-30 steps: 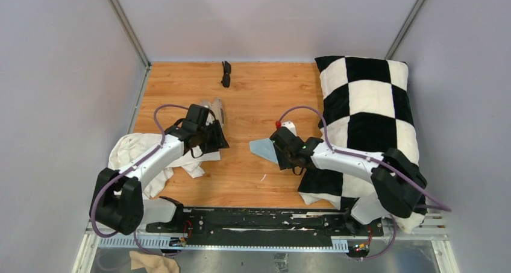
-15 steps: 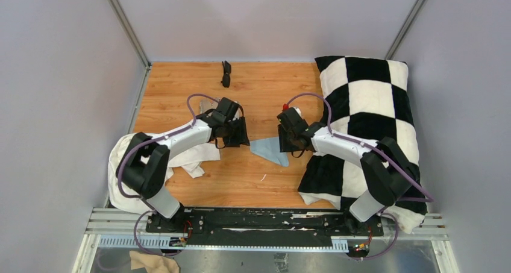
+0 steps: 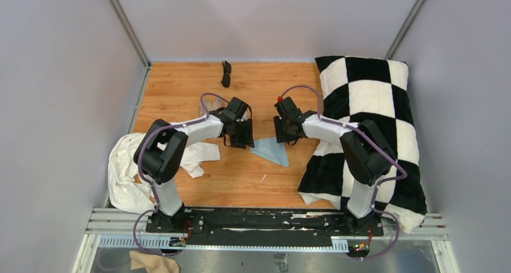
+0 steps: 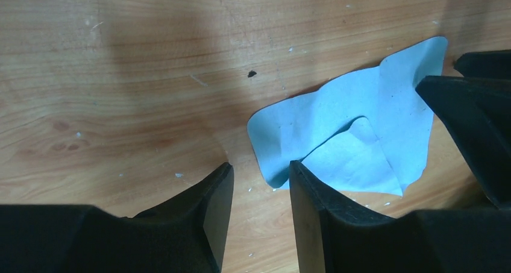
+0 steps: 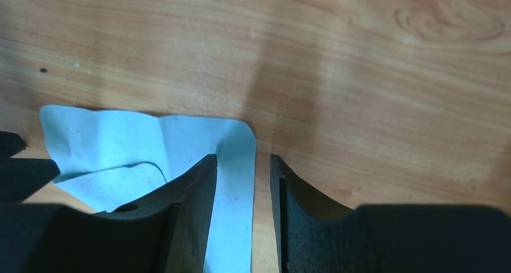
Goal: Organize the sunglasses
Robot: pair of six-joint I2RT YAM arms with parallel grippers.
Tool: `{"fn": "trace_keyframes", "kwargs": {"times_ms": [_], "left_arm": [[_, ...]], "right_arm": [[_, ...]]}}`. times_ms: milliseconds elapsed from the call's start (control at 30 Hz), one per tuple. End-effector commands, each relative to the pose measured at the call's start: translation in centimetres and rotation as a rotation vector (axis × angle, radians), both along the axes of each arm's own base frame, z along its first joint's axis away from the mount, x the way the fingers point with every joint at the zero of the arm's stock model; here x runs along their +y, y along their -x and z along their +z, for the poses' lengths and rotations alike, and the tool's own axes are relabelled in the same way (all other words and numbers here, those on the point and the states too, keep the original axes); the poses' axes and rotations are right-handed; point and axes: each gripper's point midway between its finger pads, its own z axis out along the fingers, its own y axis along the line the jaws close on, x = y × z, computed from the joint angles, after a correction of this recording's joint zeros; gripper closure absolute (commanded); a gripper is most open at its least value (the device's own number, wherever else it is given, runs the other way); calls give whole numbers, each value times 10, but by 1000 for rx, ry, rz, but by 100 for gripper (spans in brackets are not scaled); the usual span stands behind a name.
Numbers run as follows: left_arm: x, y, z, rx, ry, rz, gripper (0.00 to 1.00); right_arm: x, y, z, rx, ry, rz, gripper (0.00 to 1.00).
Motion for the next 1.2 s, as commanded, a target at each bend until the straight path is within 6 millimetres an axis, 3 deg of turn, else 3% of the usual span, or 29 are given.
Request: {"fn": "trace_keyframes", "kwargs": {"times_ms": [0, 300, 433, 567, 600, 700, 900, 1167], "left_arm": [[-4, -1, -10, 5, -17, -24, 55], [-10, -4, -20, 21, -18, -25, 65], [-14, -8, -21, 22, -9, -23, 75], [-15, -12, -19, 12, -10, -22, 95], [-16, -13, -17, 8, -6, -23, 100], [-22, -14, -10, -5, 23, -38, 100], [-29, -20, 18, -63, 74, -67, 100], [-39, -29, 89, -224, 165, -124, 100]], "right_arm": [[0, -8, -5, 18, -1, 28, 58], [10, -4, -14, 58, -36, 62, 66], [12, -3, -16, 67, -42, 67, 77], [12, -4, -13, 62, -45, 68, 99], [12, -5, -11, 58, -46, 68, 100], [13, -4, -4, 47, -55, 78, 100], [14, -4, 29, -20, -99, 89, 100], [22, 3, 86, -122, -191, 132, 100]]}}
